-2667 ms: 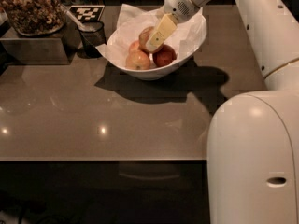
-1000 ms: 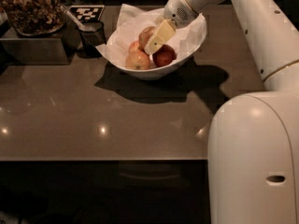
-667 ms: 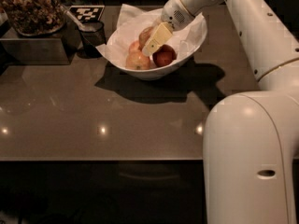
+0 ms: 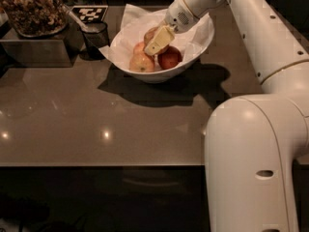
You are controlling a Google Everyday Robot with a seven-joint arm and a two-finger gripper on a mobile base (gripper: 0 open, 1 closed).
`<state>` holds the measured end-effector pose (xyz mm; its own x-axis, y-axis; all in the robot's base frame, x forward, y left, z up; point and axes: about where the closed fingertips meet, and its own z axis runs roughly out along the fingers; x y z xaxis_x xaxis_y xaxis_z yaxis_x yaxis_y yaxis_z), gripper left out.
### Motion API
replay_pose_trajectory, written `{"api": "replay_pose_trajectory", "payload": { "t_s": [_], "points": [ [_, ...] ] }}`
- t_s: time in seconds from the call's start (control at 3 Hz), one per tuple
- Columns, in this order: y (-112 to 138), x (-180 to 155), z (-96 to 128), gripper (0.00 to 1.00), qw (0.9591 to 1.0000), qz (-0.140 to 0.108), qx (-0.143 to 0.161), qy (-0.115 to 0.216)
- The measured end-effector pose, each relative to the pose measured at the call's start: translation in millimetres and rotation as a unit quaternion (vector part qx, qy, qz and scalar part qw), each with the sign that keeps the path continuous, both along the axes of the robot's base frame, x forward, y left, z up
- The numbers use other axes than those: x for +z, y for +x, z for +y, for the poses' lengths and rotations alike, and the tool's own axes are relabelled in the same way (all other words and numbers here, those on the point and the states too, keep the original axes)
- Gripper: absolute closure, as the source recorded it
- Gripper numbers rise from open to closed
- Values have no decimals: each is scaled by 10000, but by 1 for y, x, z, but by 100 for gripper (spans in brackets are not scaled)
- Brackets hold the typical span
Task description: Pick apple from white bowl
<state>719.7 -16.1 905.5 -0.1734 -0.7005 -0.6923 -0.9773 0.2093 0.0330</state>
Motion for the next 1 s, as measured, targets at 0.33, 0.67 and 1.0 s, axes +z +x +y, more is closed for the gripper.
{"api": "replay_pose_trajectory", "payload": {
  "t_s": [0.33, 0.67, 1.0],
  "points": [
    [0, 5, -2, 67, 9999, -52, -45, 78],
    [-11, 32, -13, 91, 9987, -275, -121, 418],
    [-41, 77, -20, 100, 9938, -632, 105, 913]
  ]
}}
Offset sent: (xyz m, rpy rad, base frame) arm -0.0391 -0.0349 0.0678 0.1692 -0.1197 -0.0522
